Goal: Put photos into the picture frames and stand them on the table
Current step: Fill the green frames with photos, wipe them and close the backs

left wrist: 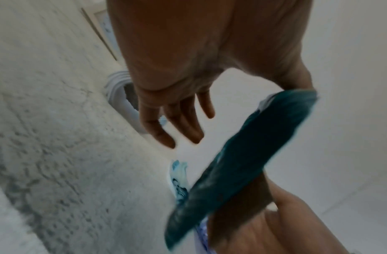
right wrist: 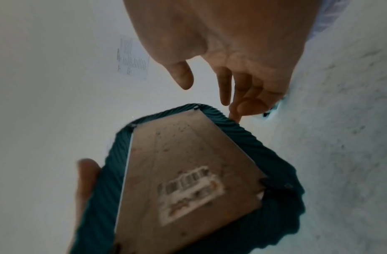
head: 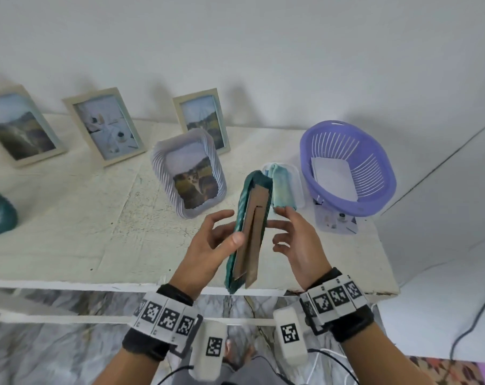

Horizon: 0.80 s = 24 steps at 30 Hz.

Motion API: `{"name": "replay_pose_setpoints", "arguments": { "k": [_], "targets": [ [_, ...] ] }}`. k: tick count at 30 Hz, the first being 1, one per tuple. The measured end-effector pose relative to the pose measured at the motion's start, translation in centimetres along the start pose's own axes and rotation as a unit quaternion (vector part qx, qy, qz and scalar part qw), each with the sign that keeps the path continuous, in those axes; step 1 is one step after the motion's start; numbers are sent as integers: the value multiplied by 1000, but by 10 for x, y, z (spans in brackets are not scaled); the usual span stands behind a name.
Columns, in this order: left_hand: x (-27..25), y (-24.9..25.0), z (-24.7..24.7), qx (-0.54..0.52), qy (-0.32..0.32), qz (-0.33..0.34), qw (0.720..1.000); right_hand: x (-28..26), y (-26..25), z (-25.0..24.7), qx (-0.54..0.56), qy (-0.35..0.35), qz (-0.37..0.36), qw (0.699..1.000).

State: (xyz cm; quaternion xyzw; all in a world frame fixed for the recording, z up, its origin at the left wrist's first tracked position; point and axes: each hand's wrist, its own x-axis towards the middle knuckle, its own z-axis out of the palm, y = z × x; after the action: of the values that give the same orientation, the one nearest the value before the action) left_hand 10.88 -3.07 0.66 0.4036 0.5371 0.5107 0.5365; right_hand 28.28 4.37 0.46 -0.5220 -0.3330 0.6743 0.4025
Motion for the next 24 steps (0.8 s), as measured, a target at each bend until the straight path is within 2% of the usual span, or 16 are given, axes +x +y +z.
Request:
{"name": "replay_pose_setpoints", "arguments": {
  "k": [4,7,11,15,19,24],
  "targets": [
    [14,-13,-27,-25,103,25,994,7,5,-9,-110,50,-56,991],
    [25,-29,-39,33,131,-4,991,11,14,-13,-215,52,-92,971],
    [38,-50,-46,156,125,-40,979,23,28,-19,-354,64,-118,926],
    [45,-59,-48,286,105,-27,952,27,35,-20,-436,55,-126,889],
    [48,-60,-46,312,83,-43,945,26,31,-18,-502,28,-142,853],
    [57,-63,-40,452,67,-27,889,36,28,-18,-578,-8,-172,797]
  ]
}}
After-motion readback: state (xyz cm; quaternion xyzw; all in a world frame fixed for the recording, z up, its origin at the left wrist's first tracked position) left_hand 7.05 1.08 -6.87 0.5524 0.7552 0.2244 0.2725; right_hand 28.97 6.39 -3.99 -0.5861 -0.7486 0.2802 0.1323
